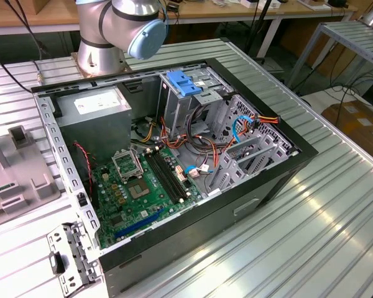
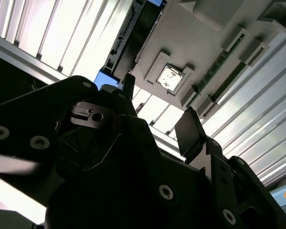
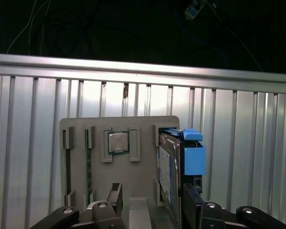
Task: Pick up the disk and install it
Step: 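Pick up the disk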
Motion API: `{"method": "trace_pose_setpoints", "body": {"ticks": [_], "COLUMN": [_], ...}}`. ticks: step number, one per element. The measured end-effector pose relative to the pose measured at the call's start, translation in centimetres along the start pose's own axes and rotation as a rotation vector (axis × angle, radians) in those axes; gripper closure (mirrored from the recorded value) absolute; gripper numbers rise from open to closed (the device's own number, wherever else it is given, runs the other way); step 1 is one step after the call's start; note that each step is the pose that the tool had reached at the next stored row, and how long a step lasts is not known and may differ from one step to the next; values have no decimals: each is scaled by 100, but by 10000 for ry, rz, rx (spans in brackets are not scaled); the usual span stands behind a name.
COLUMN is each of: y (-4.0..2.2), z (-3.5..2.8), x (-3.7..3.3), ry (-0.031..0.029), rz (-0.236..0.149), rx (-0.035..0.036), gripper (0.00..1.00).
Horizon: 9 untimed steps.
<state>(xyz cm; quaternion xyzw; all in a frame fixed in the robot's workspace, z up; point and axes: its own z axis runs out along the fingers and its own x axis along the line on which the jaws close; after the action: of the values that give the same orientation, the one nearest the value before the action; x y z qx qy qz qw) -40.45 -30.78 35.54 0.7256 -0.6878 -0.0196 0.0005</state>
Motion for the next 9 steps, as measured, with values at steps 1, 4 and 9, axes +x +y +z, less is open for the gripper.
{"method": "trace_pose_setpoints", "body": {"ticks": [1,4,9], "y": [3,9,30], "z": [5,20,58], "x": [-5,-17,-76], "ry": [-11,-29,-61], "rz": [1,-1,-3], "rx": [0,0,2], "gripper": [38,38,38]}}
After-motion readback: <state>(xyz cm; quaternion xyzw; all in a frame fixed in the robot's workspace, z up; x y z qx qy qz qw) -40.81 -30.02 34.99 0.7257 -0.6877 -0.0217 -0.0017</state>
